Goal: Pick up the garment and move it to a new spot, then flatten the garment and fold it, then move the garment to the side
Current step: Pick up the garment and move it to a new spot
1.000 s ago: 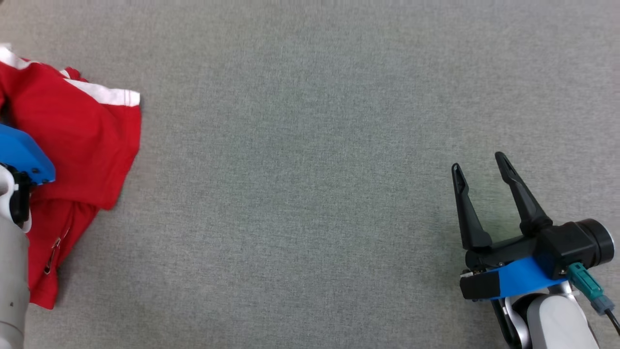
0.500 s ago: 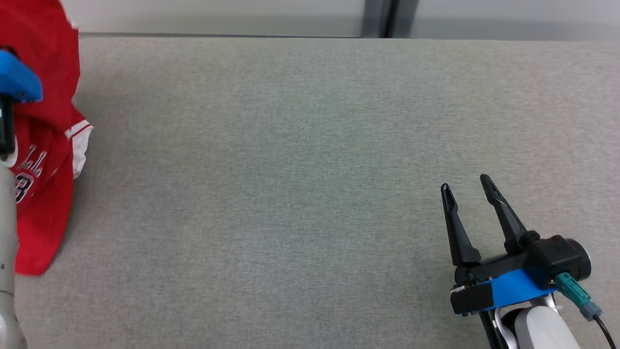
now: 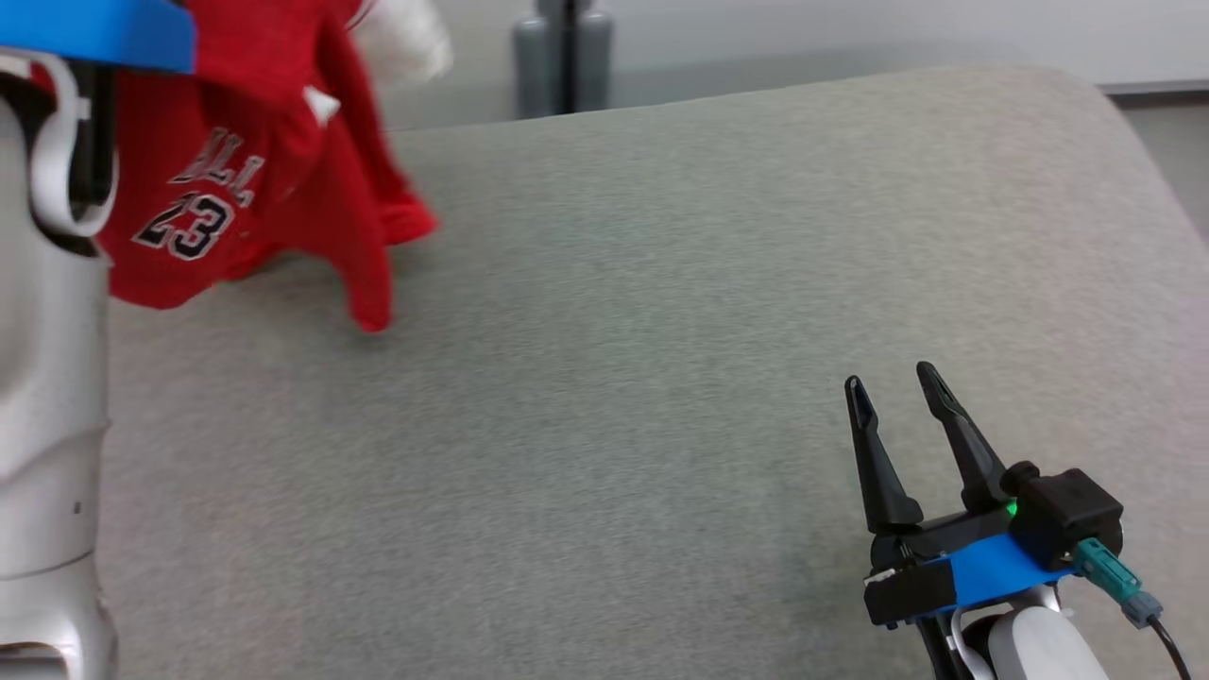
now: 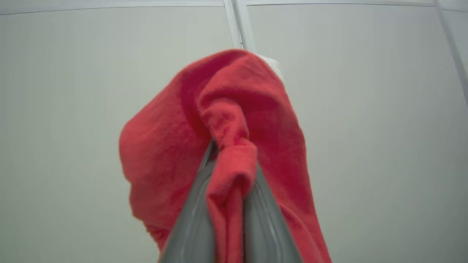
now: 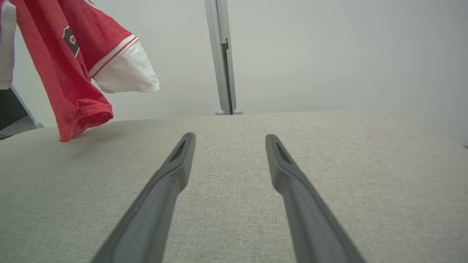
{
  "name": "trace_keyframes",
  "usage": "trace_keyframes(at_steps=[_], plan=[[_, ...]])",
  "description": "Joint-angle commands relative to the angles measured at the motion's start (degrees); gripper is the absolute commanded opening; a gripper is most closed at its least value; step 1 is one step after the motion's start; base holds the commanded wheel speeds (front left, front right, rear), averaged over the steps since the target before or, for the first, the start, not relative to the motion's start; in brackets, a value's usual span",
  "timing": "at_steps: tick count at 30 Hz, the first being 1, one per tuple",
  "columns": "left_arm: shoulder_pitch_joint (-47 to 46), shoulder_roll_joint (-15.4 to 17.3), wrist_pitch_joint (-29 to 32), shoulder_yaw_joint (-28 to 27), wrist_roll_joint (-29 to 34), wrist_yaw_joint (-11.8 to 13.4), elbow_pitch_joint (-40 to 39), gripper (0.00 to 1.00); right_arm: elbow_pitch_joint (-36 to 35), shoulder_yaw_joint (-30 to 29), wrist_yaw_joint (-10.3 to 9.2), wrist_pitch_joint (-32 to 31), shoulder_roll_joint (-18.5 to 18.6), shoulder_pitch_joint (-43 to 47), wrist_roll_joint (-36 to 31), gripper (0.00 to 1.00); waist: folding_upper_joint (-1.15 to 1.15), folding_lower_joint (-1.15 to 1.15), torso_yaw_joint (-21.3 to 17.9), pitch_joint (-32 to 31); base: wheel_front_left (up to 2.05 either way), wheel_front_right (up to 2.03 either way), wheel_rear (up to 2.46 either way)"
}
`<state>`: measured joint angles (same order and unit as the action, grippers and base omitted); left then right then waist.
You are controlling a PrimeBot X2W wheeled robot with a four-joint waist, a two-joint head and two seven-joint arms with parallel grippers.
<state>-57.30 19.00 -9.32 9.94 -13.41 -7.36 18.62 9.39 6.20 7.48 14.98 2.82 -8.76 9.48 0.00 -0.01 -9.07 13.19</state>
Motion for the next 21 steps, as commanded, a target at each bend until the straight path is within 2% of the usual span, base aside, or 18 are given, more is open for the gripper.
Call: trace_keyframes(at_steps=[1,3,9,14,21], plan=[[-0.6,-0.2,0.4,0.3,-0.2,0.3,-1.1,0.00,-0.3,0.0,0.03,0.3,0.1,-0.2,0.4,1.00,0.00,0.01,-3.2,-0.4,0.00,0.00,0.00],[-0.9,-1.6,2.5,1.9,-0.4,0.3,-4.7,0.00,-0.3,0.2,0.03,0.3,0.1,-0.1,1.4,1.00,0.00,0.01,-5.8,-0.3,0.00,0.00,0.00],[0.9,-4.1,4.3,5.1,-0.8,0.3,-6.8,0.00,-0.4,0.0,0.03,0.3,0.1,0.2,2.1,1.00,0.00,0.01,-8.2,-0.1,0.00,0.00,0.00],[6.4,-6.3,3.9,8.9,-1.3,0.2,-5.3,0.00,0.0,-0.1,0.03,0.3,0.1,0.6,2.2,1.00,0.00,0.01,-8.5,-0.5,0.00,0.00,0.00],[18.3,-8.8,1.3,14.1,-1.7,0.4,1.2,0.00,0.6,0.5,0.03,0.3,0.1,1.0,1.5,1.00,0.00,0.01,-6.9,-1.6,0.00,0.00,0.00]])
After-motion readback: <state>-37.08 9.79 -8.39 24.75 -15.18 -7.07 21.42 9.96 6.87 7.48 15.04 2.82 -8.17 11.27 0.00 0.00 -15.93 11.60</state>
